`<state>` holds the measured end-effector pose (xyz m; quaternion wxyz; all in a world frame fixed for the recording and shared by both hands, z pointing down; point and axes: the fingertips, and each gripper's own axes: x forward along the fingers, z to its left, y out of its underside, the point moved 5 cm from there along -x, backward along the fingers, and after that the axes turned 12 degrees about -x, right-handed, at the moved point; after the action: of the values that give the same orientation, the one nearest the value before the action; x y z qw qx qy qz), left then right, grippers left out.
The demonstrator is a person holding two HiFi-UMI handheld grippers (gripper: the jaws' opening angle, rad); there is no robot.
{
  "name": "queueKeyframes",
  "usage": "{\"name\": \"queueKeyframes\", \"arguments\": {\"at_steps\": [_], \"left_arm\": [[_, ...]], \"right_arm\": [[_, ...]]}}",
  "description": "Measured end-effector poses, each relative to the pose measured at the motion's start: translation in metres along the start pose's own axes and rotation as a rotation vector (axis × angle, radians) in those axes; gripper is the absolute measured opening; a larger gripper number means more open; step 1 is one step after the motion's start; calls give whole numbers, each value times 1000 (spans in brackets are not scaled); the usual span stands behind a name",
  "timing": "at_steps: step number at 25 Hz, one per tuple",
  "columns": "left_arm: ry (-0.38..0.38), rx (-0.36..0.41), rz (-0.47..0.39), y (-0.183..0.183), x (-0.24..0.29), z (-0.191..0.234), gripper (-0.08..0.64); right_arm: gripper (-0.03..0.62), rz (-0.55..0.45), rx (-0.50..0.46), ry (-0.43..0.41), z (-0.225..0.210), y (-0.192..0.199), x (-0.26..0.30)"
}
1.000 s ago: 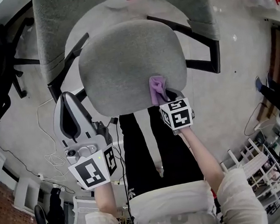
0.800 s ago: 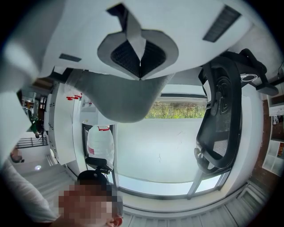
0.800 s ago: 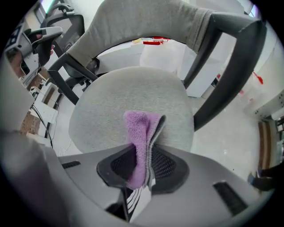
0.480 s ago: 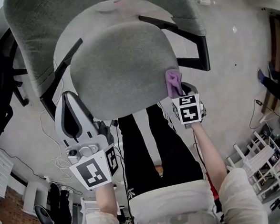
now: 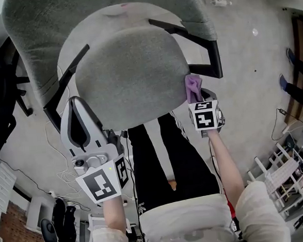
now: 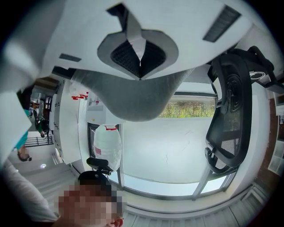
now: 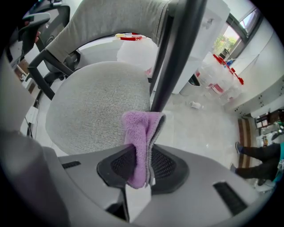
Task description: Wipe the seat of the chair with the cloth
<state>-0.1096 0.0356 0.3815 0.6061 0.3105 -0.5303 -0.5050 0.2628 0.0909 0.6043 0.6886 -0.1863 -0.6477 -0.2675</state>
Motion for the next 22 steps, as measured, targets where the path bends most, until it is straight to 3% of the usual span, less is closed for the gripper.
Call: {"name": "queueKeyframes", "arguments": {"at_steps": [6,11,14,17,22], "left_arm": [[2,7,-13,-10,-4,-3,13],[9,3,-42,-32,-16,-3,12],[11,-41,-90,-67,-27,-9,13],[33,-92,-203,-123,-27,-27,12],[124,-87,-304,-222,-58,-64,12]], "right_arm": [[92,14,21,33,2,-5,-9],[92,-84,-13,-3,26,-41,-45],[92,-205,4,-22,37,-90,-94],[92,-369,1,-11,34,-158,-156],[92,-649,-18,-32,50,-234,-301]]}}
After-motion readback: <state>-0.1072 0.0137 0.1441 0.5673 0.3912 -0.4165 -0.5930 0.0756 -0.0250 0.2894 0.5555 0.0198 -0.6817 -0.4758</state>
